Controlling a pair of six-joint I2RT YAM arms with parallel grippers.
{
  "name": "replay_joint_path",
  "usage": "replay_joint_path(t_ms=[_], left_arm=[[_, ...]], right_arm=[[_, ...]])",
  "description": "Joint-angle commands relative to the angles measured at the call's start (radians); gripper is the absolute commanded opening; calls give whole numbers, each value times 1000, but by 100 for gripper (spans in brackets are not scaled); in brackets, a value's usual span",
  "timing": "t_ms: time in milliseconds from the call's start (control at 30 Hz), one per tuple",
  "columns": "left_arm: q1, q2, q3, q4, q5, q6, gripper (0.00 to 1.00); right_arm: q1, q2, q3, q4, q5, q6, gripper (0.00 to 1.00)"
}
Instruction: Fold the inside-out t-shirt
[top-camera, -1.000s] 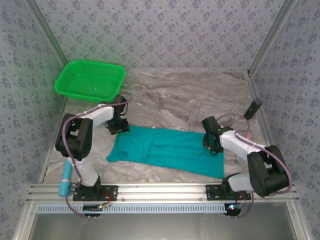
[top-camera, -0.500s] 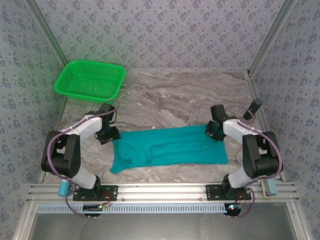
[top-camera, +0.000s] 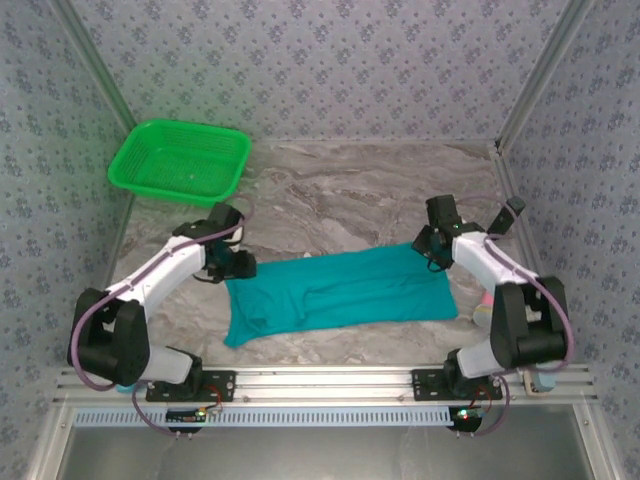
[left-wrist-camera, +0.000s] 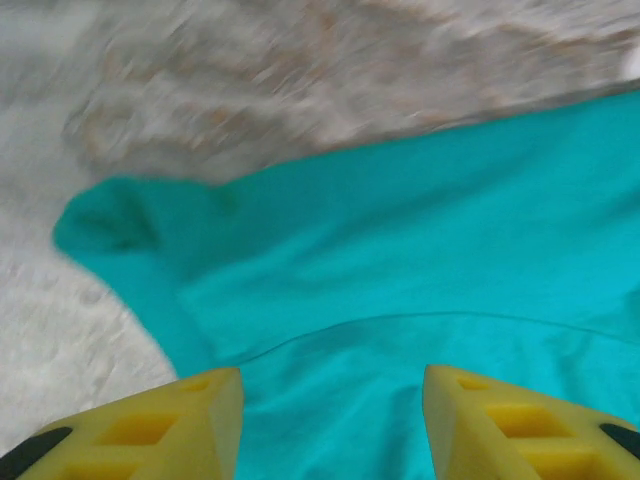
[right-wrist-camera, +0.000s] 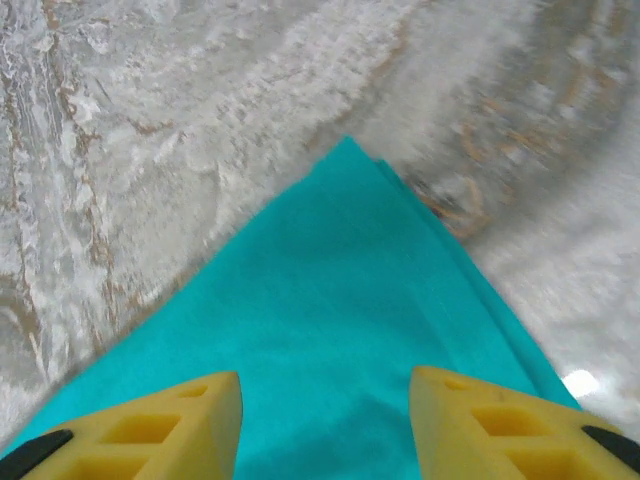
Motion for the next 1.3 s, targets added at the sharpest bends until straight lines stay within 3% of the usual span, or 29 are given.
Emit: replay_joint_path(t_ms=[0,133,267,467,567,700,767,1067,1267], left_arm=[[-2,87,57,94,-28,74,50],[-35,202,74,85,-17,101,50],[-86,203,53,-30,-52,99,51],[-128,80,-34,-155,-60,0,52],[-154,26,-91,-142,-11,-80,52],[-244,17,-153,-50,39,-166,52],[-299,58,-149,-25,60,-201,52],[-566,406,129,79,199,-227,52],[-659,591,377,170,398,-281,51]], right_arm=[[18,-8,-56,-134,27,160,58],[24,45,-116,-38,-32,220,59],[42,162,-78,73,-52,214,56],[66,391,172,102,10,107,45],[80,509,296,188,36,11,44],[49,675,452,403,-166,-77,42],[57,745,555,424,-248,-82,42],[191,957,980,282,-244,-129,47],[194,919,1094,186,-257,-223,50]])
